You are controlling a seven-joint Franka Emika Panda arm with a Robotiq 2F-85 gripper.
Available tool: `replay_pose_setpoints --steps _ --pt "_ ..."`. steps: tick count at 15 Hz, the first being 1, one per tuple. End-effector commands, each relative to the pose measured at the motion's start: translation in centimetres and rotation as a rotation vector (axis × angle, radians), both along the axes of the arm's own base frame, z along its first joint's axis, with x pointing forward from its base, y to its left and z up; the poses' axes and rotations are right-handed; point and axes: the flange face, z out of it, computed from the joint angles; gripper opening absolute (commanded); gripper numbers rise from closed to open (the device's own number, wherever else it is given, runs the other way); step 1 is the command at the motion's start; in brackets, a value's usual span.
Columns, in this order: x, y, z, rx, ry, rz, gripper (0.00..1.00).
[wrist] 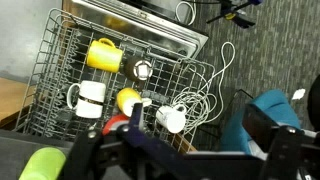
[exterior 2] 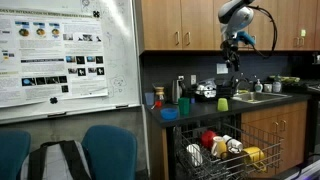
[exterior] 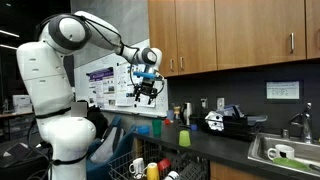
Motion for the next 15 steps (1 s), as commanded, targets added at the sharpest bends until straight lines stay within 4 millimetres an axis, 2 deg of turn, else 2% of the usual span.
replay_pose_setpoints --steps 1,8,15 --pt "0.0 0.0 0.1 0.000 0.000 0.000 1.00" --pt "1.7 -0.7 -1.6 -0.041 -0.062 -0.036 1.00" --pt "4.7 -2.1 -6.3 -0.106 -0.116 -0.055 1.00"
